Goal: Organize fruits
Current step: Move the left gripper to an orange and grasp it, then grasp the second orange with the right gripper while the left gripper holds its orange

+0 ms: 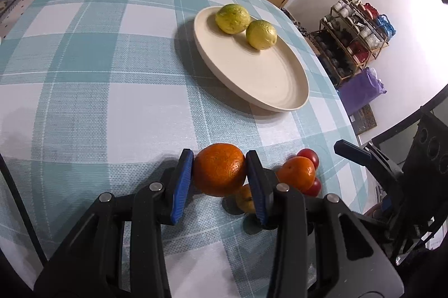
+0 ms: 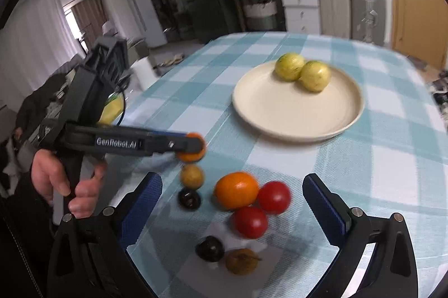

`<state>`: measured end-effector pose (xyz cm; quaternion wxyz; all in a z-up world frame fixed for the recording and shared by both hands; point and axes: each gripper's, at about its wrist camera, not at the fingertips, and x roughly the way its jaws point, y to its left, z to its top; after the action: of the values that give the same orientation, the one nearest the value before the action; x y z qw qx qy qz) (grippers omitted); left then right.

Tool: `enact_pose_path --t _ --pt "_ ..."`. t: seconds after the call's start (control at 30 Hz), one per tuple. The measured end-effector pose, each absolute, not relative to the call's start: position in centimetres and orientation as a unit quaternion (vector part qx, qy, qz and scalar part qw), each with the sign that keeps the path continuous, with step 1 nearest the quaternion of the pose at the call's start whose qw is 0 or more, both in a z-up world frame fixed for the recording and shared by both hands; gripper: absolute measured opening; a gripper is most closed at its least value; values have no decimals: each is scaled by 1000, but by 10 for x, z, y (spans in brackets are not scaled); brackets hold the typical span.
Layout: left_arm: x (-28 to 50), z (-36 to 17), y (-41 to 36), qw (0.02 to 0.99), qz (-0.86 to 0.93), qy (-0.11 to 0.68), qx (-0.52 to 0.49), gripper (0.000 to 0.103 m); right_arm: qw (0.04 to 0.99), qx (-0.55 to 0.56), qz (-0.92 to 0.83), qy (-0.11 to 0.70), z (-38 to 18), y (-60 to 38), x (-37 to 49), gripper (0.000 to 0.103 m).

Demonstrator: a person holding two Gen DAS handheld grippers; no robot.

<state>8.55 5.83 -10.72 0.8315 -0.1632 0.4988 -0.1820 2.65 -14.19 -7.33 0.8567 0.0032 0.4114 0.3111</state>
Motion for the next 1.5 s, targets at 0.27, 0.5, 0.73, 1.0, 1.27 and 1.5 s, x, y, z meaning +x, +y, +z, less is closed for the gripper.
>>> enact_pose_path --t 0.27,0.5,0.73,1.0,1.27,1.5 --pt "77 -104 70 835 -179 493 -165 36 853 -34 309 418 -77 -131 32 97" --pt "74 -104 82 838 -174 488 -173 36 837 -101 301 445 -88 -117 41 75" --pt "74 -107 89 836 -170 489 -181 36 833 -143 299 444 -91 -107 39 55" --pt "75 -107 91 837 -170 487 -184 36 829 -207 290 432 -94 -95 32 39" --pt "75 -99 92 842 -164 480 -183 36 844 -166 297 415 -84 -104 33 38" --pt "82 -82 92 852 -160 465 -182 36 849 -90 303 424 -77 -123 48 38"
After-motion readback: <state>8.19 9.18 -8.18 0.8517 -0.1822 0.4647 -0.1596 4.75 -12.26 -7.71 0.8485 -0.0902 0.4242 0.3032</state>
